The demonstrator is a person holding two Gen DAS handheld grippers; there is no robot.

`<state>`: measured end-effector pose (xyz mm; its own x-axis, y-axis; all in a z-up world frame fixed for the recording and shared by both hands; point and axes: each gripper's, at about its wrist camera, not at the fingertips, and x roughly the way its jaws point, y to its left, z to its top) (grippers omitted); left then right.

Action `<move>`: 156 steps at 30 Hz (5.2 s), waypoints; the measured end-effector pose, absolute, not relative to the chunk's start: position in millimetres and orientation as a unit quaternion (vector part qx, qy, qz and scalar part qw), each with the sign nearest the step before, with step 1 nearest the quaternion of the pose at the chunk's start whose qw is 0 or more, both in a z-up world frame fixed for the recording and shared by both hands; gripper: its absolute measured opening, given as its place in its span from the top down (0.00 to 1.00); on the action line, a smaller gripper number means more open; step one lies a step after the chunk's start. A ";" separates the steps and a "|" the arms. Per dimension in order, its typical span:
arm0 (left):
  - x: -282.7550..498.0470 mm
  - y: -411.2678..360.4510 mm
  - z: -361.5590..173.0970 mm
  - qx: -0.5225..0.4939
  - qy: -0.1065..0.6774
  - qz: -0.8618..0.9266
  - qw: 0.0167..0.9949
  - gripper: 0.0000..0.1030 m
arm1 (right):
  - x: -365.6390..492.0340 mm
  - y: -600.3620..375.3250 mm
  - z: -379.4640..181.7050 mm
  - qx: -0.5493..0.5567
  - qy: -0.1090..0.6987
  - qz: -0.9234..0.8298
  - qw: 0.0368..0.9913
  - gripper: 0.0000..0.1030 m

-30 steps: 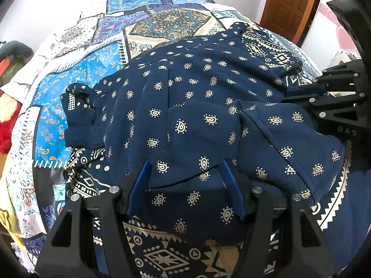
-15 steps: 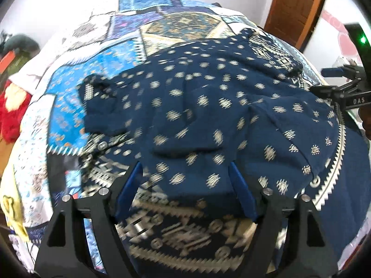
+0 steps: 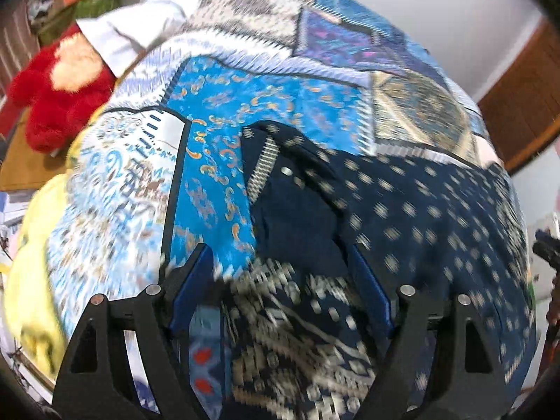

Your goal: Fold large clothes

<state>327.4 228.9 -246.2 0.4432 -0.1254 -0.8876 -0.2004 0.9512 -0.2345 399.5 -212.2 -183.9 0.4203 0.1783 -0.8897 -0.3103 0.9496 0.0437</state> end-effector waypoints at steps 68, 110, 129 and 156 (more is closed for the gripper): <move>438.4 261.6 -215.5 -0.053 0.476 0.115 0.870 0.63 | 539.6 -108.0 -153.7 -0.163 0.385 0.103 0.903 0.18; 178.6 182.7 -310.5 -0.142 0.591 0.033 0.793 0.84 | 269.5 -142.2 -206.4 -0.019 0.535 0.272 0.800 0.65; 273.9 226.7 -134.7 -0.167 0.403 0.008 0.900 0.93 | 355.6 -139.6 -122.2 0.038 0.436 0.290 0.851 0.89; 500.1 286.5 -273.8 -0.102 0.504 0.164 0.842 0.89 | 629.2 -148.5 -201.8 0.045 0.522 0.232 0.820 0.88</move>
<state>500.1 286.5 -273.8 0.4375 0.1740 -0.8822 -0.3796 0.9251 -0.0058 629.2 -148.5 -201.8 0.3482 0.4273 -0.8344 -0.3342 0.8882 0.3154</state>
